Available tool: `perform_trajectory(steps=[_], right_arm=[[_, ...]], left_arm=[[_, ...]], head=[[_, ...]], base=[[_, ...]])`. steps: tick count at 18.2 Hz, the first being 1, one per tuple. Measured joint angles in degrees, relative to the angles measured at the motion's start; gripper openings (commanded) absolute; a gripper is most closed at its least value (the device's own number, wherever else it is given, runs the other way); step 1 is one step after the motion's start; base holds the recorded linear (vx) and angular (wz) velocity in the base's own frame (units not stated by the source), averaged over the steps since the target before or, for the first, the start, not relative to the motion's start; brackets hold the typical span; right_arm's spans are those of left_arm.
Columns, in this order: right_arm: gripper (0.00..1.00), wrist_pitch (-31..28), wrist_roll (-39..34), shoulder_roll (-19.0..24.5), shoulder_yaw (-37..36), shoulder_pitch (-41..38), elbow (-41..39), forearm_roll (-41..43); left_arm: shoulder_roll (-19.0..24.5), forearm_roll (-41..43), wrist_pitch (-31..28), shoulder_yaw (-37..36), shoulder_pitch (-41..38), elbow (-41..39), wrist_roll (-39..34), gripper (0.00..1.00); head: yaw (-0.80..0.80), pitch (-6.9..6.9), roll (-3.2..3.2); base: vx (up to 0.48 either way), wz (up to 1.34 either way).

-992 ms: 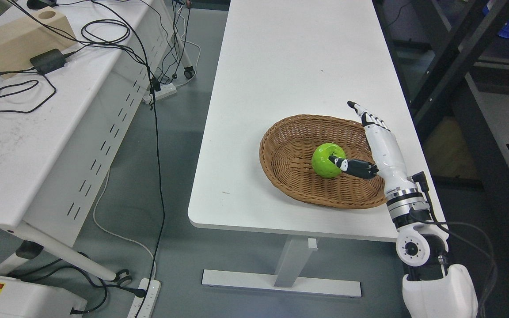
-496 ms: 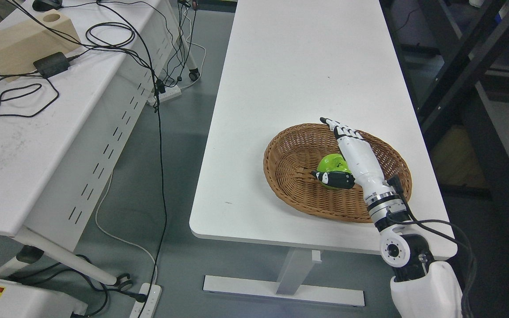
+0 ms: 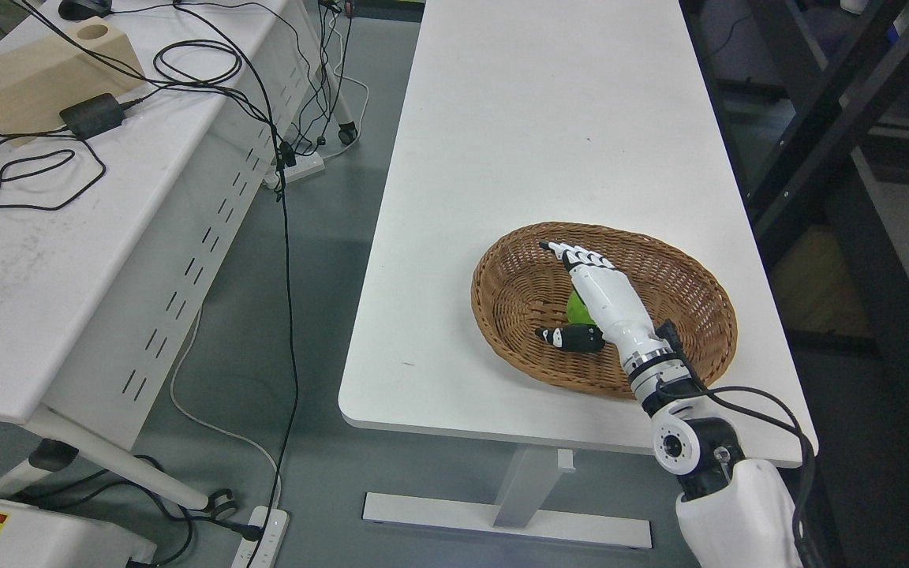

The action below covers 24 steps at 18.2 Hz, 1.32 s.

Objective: Place green apple on left shelf middle layer
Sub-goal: 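Lower the right hand onto the green apple and close the fingers, then lift the green apple out of the basket with the right hand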

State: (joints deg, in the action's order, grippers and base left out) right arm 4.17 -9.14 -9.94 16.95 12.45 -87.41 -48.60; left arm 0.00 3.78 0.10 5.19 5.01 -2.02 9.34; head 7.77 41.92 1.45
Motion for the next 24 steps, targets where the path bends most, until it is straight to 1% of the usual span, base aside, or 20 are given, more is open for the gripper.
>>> perform_trajectory(steps=[6, 12, 13, 14, 15, 17, 18, 20, 21, 23, 24], right_arm=[[0.92, -1.5, 0.5, 0.3, 1.1, 3.1, 2.7, -0.4], [0.92, -1.7, 2.0, -0.3, 1.7, 3.7, 5.4, -1.1], [0.91, -1.7, 2.8, -0.7, 1.7, 3.7, 5.9, -1.2], [0.88, -1.7, 3.6, -1.0, 1.7, 3.8, 6.4, -1.3], [0.83, -1.7, 3.9, -1.3, 1.8, 3.8, 6.7, -1.3], [0.68, -1.8, 5.6, -2.0, 1.8, 3.7, 7.4, -1.4], [0.58, -1.8, 6.3, -2.4, 1.8, 3.7, 7.6, -1.4], [0.47, -1.7, 7.4, -3.0, 1.8, 3.5, 8.0, -1.4], [0.39, -1.4, 7.6, -3.2, 1.7, 3.3, 8.2, -1.3], [0.12, -0.5, 8.1, -3.8, 1.4, 3.0, 8.4, -1.1], [0.02, 0.0, 8.2, -4.0, 1.3, 2.8, 8.5, -1.1]], left_arm=[[0.0, 0.0, 0.0, 0.0, 0.0, 0.0, 0.0, 1.0], [0.0, 0.0, 0.0, 0.0, 0.0, 0.0, 0.0, 1.0], [0.0, 0.0, 0.0, 0.0, 0.0, 0.0, 0.0, 1.0], [0.0, 0.0, 0.0, 0.0, 0.0, 0.0, 0.0, 1.0], [0.0, 0.0, 0.0, 0.0, 0.0, 0.0, 0.0, 1.0], [0.0, 0.0, 0.0, 0.0, 0.0, 0.0, 0.0, 1.0], [0.0, 0.0, 0.0, 0.0, 0.0, 0.0, 0.0, 1.0], [0.0, 0.0, 0.0, 0.0, 0.0, 0.0, 0.0, 1.0], [0.0, 0.0, 0.0, 0.0, 0.0, 0.0, 0.0, 1.0], [0.0, 0.0, 0.0, 0.0, 0.0, 0.0, 0.0, 1.0], [0.0, 0.0, 0.0, 0.0, 0.0, 0.0, 0.0, 1.0]], head=[[0.0, 0.0, 0.0], [0.0, 0.0, 0.0], [0.0, 0.0, 0.0], [0.0, 0.0, 0.0], [0.0, 0.0, 0.0], [0.0, 0.0, 0.0], [0.0, 0.0, 0.0], [0.0, 0.0, 0.0], [0.0, 0.0, 0.0], [0.0, 0.0, 0.0], [0.0, 0.0, 0.0]], base=[[0.0, 0.0], [0.0, 0.0], [0.0, 0.0], [0.0, 0.0], [0.0, 0.0], [0.0, 0.0], [0.0, 0.0], [0.0, 0.0], [0.0, 0.0], [0.0, 0.0], [0.0, 0.0]])
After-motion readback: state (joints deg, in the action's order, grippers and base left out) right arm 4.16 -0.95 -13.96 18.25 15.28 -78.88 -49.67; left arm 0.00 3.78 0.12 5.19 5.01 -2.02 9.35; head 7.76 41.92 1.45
